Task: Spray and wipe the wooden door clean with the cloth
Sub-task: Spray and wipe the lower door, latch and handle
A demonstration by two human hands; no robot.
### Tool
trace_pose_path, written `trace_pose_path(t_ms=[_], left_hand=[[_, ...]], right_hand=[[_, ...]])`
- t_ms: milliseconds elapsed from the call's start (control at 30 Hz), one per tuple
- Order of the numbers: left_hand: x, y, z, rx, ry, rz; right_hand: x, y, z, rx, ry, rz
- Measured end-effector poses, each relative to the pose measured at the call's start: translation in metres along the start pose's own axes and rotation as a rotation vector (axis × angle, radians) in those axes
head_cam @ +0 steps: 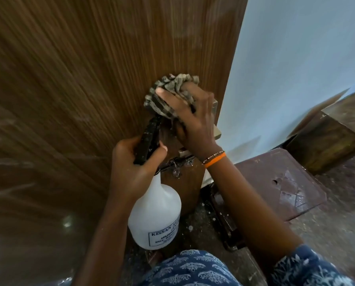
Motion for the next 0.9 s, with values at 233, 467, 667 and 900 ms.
trace_pose_path(t_ms=[233,467,667,900], left_hand=[[-0.01,0.005,0.013,-0.062,-0.033,0.06],[-0.019,-0.005,0.039,-0.072,-0.084,0.034],[-0.028,0.01,0.055,-0.082,-0.117,0.105],[-0.03,0.013,0.036,-0.044,-0.042,0.144]], right_hand=[[0.009,-0.068,0.032,0.16,-0.4,-0.588],[-0.009,0.018,-0.013,0.071,-0.228,-0.428],[-0.062,0.057,-0.053,0.043,0.022,-0.218],[-0.121,0.017,-0.072,-0.066,0.171,-0.179]])
Point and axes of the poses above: each hand's wrist, its own x-axis towards the middle knuckle, its own z-axis out of the back of the hand, y = z × x, the point moved 10 cm from there along x, towards the middle knuckle, and after that the axes turned 1 degree about -x, right-handed, at the moved point
